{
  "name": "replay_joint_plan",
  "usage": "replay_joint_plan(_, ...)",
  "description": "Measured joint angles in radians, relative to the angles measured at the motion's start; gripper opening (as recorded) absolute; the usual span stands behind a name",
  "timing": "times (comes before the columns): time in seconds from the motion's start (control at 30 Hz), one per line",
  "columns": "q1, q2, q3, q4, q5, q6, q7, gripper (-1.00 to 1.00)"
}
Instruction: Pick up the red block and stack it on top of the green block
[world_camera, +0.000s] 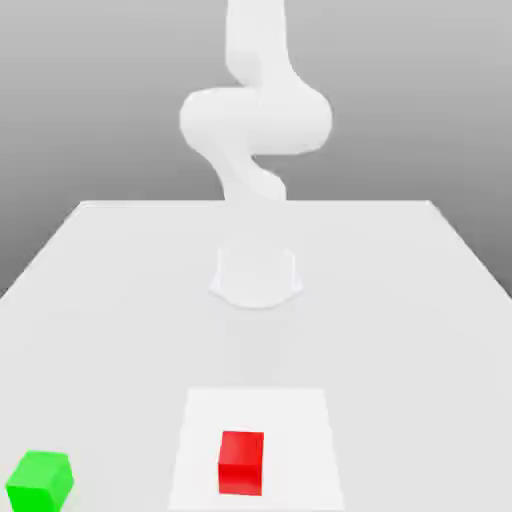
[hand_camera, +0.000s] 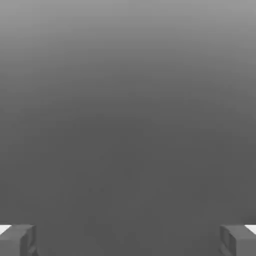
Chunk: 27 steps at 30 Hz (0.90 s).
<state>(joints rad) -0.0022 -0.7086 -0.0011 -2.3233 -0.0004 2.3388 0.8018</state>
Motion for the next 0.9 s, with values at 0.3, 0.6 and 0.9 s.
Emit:
replay_joint_plan(0.3,-0.009,0.333,-0.004,-0.085,0.000,0.141,0.005,0.00)
replay_joint_plan(0.6,-0.015,0.659,-0.010,-0.168,0.002,0.280,0.009,0.00)
replay_joint_plan(0.9,-0.022,0.985,-0.010,-0.204,0.009,0.467,0.007,0.00)
